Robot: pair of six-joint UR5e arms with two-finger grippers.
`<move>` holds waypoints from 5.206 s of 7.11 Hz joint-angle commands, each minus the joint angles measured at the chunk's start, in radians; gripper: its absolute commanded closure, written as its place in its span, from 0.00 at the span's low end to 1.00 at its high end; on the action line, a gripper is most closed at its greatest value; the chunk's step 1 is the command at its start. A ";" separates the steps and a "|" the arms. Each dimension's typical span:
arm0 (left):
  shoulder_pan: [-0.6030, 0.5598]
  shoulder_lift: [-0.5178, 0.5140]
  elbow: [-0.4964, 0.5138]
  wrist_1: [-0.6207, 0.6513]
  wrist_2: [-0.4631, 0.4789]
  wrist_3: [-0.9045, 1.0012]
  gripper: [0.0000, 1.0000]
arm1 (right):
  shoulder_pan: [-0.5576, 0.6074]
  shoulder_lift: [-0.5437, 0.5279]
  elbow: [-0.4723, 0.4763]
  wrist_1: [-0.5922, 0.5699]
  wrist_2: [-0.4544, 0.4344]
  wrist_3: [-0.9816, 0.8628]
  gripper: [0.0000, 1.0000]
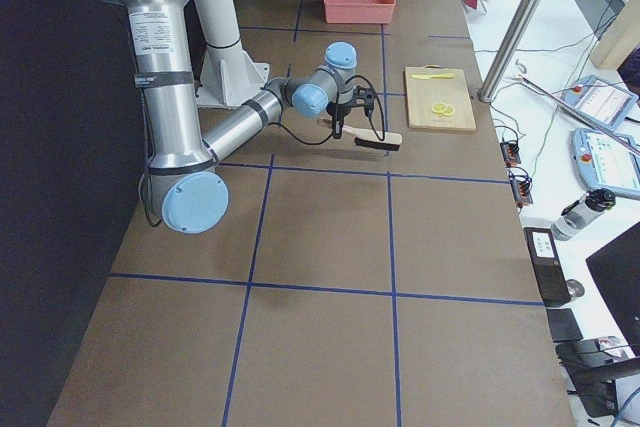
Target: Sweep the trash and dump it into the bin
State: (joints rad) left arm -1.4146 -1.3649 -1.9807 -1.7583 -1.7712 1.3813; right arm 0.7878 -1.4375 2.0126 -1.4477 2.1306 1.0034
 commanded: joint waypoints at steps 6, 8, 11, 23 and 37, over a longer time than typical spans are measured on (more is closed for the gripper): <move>0.010 -0.143 0.035 0.048 -0.260 -0.122 1.00 | 0.002 -0.001 -0.014 0.001 0.003 -0.002 1.00; 0.023 -0.250 0.036 0.043 -0.377 -0.314 1.00 | 0.005 -0.004 -0.011 0.001 -0.001 -0.002 1.00; 0.353 -0.380 0.022 0.068 -0.400 -0.554 1.00 | 0.004 -0.003 -0.009 0.001 -0.017 -0.002 1.00; 0.835 -0.609 0.171 0.091 0.014 -0.932 0.20 | -0.024 0.026 -0.025 0.000 -0.086 -0.045 1.00; 0.054 -0.232 0.140 0.171 -0.382 -0.708 0.00 | 0.077 -0.572 -0.089 0.541 -0.063 -0.084 0.98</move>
State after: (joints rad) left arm -1.3204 -1.5798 -1.8830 -1.6074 -2.1568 0.6800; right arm 0.8621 -1.9815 1.9765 -1.0514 2.0659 0.8486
